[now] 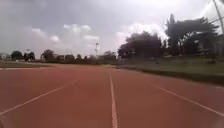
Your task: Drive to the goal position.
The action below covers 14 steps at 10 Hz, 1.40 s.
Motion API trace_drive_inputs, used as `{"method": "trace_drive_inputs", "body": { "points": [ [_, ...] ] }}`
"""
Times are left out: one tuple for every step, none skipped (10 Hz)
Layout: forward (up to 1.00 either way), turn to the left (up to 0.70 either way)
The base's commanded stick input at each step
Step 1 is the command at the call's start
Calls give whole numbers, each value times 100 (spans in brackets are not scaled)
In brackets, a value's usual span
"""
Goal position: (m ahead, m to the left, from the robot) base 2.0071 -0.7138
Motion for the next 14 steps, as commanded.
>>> {"method": "trace_drive_inputs", "body": {
  "points": [
    [45,0],
    [45,0],
    [45,0],
    [45,0],
    [45,0],
    [45,0],
    [45,0],
    [45,0],
    [45,0],
    [45,0],
    [45,0],
    [45,0],
    [45,0],
    [45,0]
  ]
}}
